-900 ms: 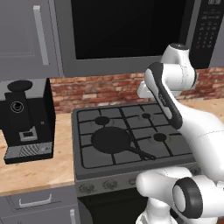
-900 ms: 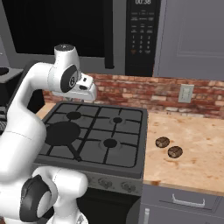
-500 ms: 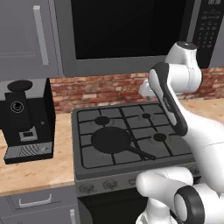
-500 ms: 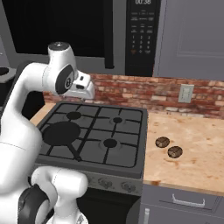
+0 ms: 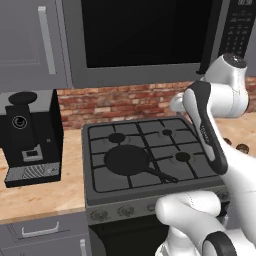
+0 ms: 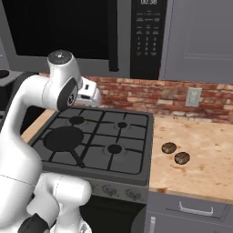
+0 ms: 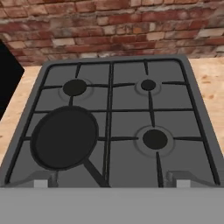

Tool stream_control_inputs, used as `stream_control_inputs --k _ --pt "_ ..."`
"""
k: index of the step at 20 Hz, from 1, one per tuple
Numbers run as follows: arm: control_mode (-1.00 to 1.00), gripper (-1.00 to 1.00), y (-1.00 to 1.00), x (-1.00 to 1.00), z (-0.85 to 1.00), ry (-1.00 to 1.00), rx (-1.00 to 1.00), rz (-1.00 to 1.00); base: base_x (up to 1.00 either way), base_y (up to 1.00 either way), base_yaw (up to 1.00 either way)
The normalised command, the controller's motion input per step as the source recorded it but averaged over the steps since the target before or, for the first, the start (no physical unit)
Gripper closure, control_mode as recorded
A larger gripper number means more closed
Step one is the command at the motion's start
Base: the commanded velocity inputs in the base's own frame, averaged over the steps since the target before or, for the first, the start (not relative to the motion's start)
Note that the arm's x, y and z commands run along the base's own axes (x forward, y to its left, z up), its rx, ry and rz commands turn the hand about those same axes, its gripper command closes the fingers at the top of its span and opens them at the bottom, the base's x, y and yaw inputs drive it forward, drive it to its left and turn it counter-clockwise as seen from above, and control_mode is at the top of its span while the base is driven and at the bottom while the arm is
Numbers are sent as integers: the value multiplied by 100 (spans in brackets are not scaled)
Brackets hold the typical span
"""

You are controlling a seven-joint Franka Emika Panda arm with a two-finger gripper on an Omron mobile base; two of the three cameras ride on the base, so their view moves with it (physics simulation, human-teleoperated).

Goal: Put the potato and potato in the pan. Then turn on the front left burner and set the heat to medium.

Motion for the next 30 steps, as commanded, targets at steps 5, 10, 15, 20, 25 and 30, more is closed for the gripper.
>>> stream_control_inputs --k 5,10,15,20,25,30 --pt "-100 -100 -34 -3 4 -3 0 0 0 0 0" --pt "-100 -100 -58 0 0 0 0 0 0 0 0" --pt "-100 -100 -56 -5 0 0 0 0 0 0 0" --pt "-100 -100 -69 -15 0 0 0 0 0 0 0" --pt "-100 -100 -79 -11 0 0 0 0 0 0 0" --pt "-100 -100 -29 -39 -6 0 -1 -2 0 0 0"
